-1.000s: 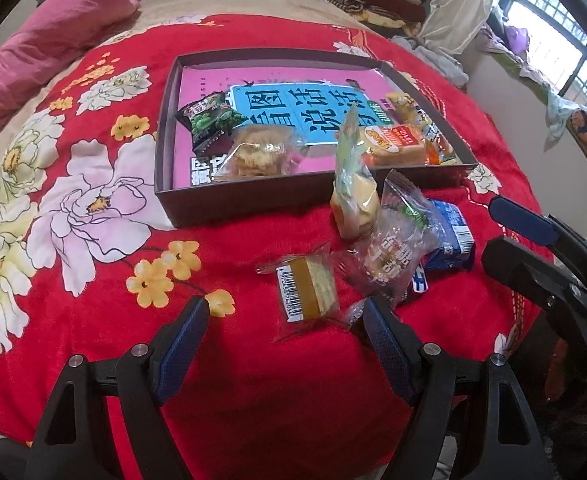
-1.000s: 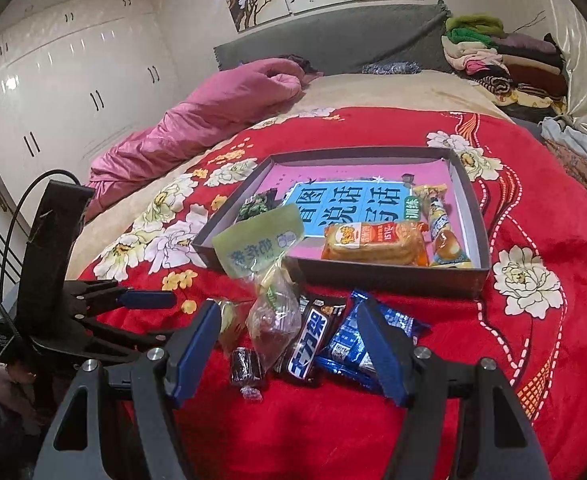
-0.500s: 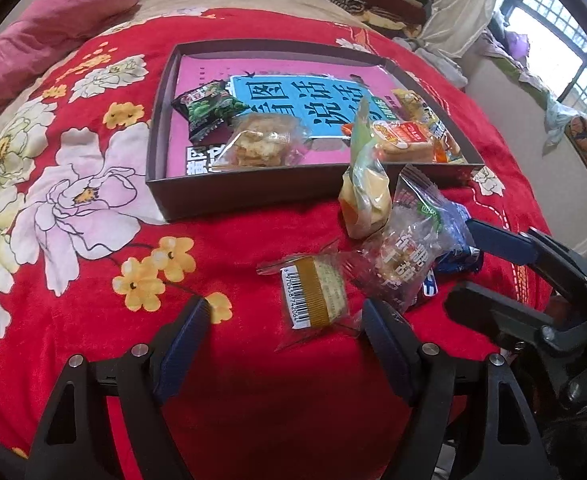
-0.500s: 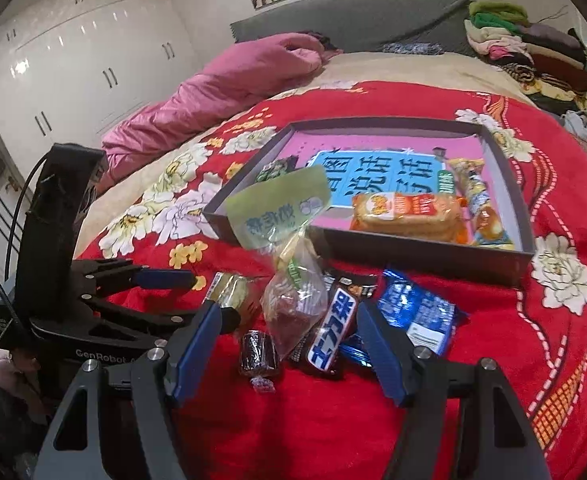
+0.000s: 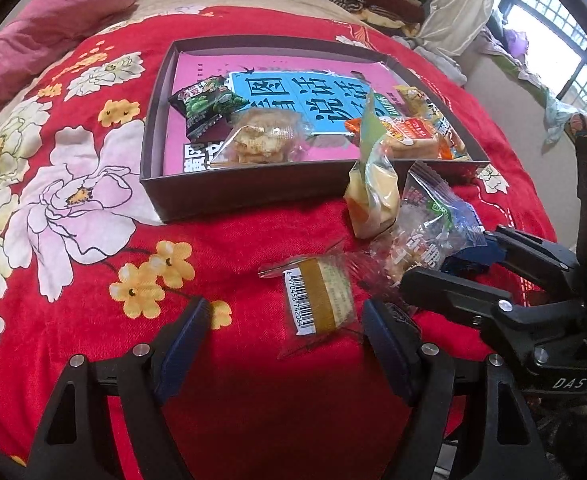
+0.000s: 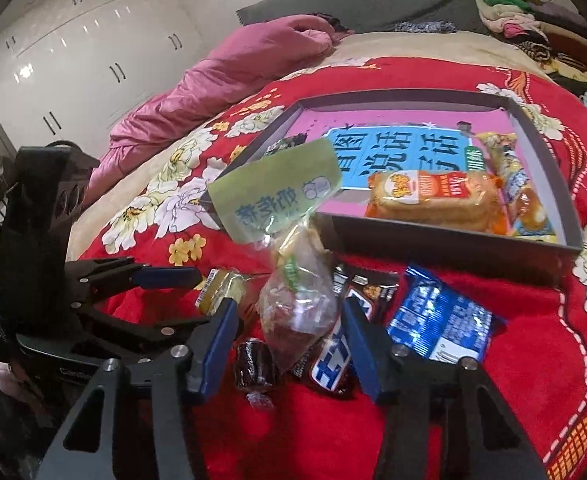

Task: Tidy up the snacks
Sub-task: 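Grasp barcoded cake packet with left tool while right tool grasps clear candy bag, then lift cake packet with left tool while right tool lifts candy bag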

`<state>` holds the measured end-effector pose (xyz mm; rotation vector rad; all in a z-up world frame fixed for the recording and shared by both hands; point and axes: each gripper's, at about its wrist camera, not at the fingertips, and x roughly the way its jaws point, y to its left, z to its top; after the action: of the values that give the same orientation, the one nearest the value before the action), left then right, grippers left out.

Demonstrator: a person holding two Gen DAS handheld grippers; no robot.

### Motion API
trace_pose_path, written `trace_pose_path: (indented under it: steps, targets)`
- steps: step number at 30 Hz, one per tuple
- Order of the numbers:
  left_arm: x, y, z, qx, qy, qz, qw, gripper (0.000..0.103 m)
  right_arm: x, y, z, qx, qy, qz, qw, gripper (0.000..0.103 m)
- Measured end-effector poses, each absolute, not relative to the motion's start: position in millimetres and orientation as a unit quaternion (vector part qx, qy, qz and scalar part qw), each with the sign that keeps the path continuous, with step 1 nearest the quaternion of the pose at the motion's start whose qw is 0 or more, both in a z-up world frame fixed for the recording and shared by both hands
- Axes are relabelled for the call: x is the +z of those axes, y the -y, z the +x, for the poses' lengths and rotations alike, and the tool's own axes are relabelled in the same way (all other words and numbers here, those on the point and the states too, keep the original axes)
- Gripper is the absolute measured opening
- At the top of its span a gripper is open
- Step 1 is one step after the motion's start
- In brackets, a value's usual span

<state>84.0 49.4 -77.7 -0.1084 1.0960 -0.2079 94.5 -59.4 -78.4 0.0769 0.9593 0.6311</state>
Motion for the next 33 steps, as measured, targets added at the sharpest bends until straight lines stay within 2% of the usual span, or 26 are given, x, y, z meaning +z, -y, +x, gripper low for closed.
trace_pose_path:
  steps: [4,6,15,21,25,33]
  targets:
    - [-79,-51,86,-0.098,-0.52,-0.058,0.847,0.078,-83,59,100,0.31,-0.46,0.052,0.831,0.043]
    - [-79,-50,87,-0.098,-0.519,-0.056,0.847,0.078,-86,59,101,0.313,-0.464,0.055,0.827,0.034]
    - [-80,-46,89,-0.095,-0.517,-0.05,0.849,0.074,-82,62,99,0.315,-0.464,0.06,0.826,0.033]
    - [-82,-37,88,-0.107,-0.516,-0.041,0.849,0.055,-73,78,95,0.304,-0.454,0.084,0.833,0.033]
    - [-83,-35,89,-0.12,-0.515,-0.051,0.847,0.038,-67,89,95,0.294,-0.446,0.095,0.84,0.033]
    - [-78,-41,86,-0.126,-0.514,-0.077,0.845,0.035,-56,118,99,0.264,-0.431,0.128,0.853,0.033]
